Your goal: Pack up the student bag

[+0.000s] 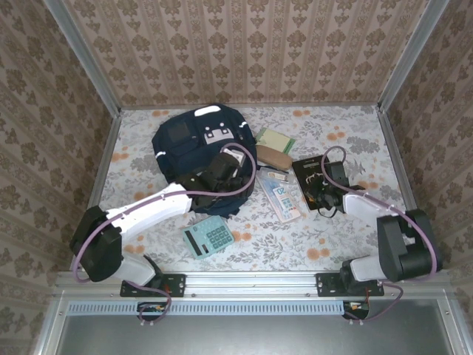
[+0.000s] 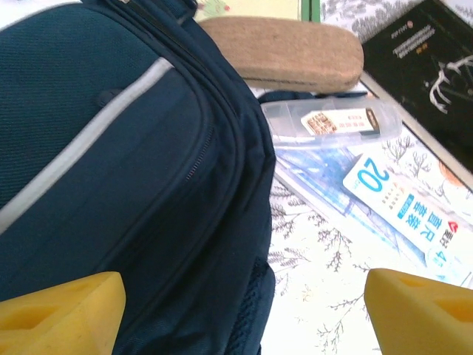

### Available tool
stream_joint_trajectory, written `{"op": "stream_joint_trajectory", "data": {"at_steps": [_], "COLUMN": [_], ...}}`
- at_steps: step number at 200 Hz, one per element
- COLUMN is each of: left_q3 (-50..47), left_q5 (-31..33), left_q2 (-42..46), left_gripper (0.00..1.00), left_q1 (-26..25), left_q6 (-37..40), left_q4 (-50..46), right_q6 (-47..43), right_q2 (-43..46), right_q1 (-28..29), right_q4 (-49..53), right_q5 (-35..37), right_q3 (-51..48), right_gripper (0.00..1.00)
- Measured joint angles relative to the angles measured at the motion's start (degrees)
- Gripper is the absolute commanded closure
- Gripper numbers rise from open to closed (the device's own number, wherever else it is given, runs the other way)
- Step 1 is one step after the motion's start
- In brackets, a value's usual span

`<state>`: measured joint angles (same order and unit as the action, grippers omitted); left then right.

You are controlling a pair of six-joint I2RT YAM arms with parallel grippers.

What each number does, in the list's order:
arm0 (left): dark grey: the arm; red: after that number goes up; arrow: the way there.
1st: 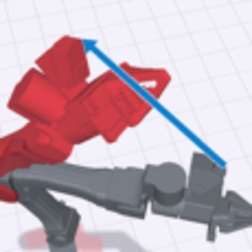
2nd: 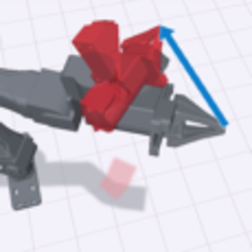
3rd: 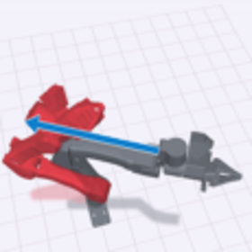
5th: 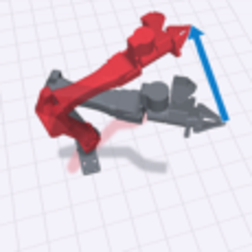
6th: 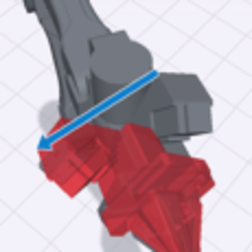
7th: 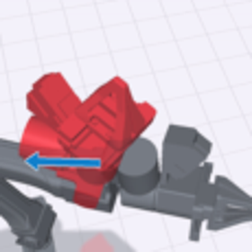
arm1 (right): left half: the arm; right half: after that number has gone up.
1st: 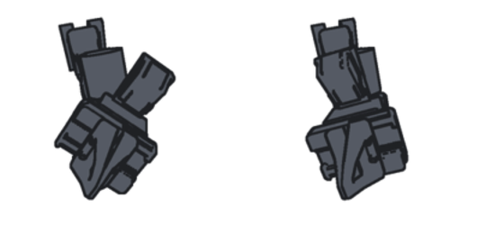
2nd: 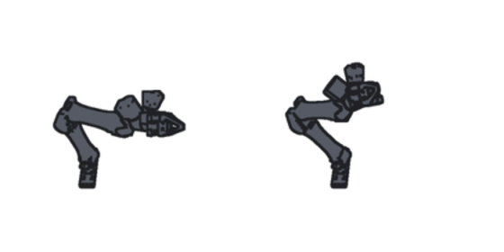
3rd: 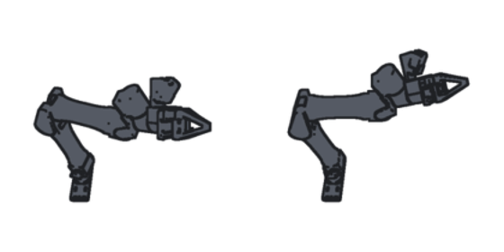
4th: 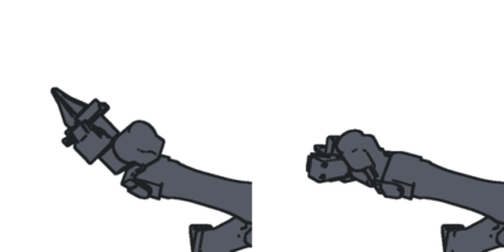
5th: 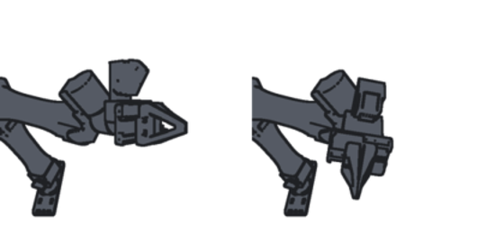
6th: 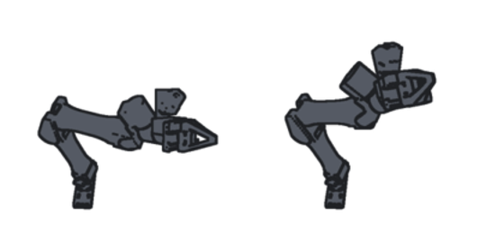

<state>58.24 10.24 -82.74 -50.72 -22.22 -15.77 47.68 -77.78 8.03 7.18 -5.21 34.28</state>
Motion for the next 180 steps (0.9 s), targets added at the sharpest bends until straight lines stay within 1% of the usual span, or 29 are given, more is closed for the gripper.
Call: {"op": "stream_joint_trajectory", "data": {"at_steps": [4, 13, 17, 25, 32, 42, 52, 61, 66, 75, 79, 84, 98, 129, 149, 180], "left_q3": [0.2, 0.6, 0.8, 1.3, 1.9, 3.3, 5.1, 7.1, 8.5, 10.9, 12.0, 13.3, 16.3, 18.8, 19.3, 19.6], "left_q5": [0.1, 0.1, 0.1, 0.1, 0.1, 0.1, -0.1, -0.1, -0.1, -0.1, -0.1, -0.1, -0.4, -2.3, -3.0, -3.6], "left_q2": [-0.5, -1.7, -2.2, -3.4, -4.5, -6.2, -8.3, -10.4, -11.7, -14.1, -15.3, -16.5, -20.2, -25.6, -27.5, -28.2], "left_gripper": [0.18, 0.20, 0.21, 0.24, 0.26, 0.31, 0.34, 0.38, 0.40, 0.41, 0.42, 0.43, 0.45, 0.46, 0.47, 0.48], "left_q1": [-0.3, -1.0, -1.3, -1.9, -2.6, -3.9, -5.4, -6.9, -7.7, -9.1, -9.7, -10.3, -11.5, -11.8, -11.8, -11.9], "left_q6": [0.2, 0.3, 0.4, 0.4, 0.3, 0.2, -0.1, -0.2, -0.3, -0.4, -0.3, -0.5, -1.0, -3.2, -4.2, -5.2], "left_q4": [0.0, 0.0, 0.0, 0.0, 0.0, 0.0, 0.1, 0.2, 0.3, 0.5, 0.5, 0.6, 1.2, 2.6, 2.6, 3.0], "right_q6": [-0.2, -1.1, -1.5, -2.5, -3.1, -4.3, -5.2, -5.6, -5.7, -6.0, -6.3, -6.4, -6.5, -6.4, -6.6, -6.9], "right_q2": [1.0, 4.6, 5.9, 8.9, 11.3, 14.1, 16.0, 16.7, 16.7, 16.4, 16.1, 15.6, 13.0, 1.7, -5.0, -10.7], "right_q1": [0.0, -0.5, -0.7, -1.3, -2.0, -2.9, -3.8, -4.6, -5.0, -5.7, -6.1, -6.5, -8.0, -11.5, -12.7, -14.1], "right_q4": [0.6, 2.2, 2.6, 3.4, 3.9, 4.2, 4.5, 4.6, 4.6, 4.7, 4.7, 4.7, 4.7, 3.7, 2.6, 1.0], "right_q5": [0.1, 0.9, 1.2, 2.3, 3.4, 5.0, 6.4, 7.3, 7.8, 8.3, 8.5, 8.7, 9.1, 7.7, 6.4, 4.7], "right_q3": [0.0, 0.0, 0.0, 0.0, 0.0, 0.0, 0.0, 0.0, 0.0, 0.0, 0.0, 0.0, 0.6, 5.1, 8.7, 11.4], "right_gripper": [0.94, 0.79, 0.75, 0.73, 0.68, 0.67, 0.65, 0.59, 0.52, 0.35, 0.31, 0.27, 0.23, 0.15, 0.13, 0.12]}}
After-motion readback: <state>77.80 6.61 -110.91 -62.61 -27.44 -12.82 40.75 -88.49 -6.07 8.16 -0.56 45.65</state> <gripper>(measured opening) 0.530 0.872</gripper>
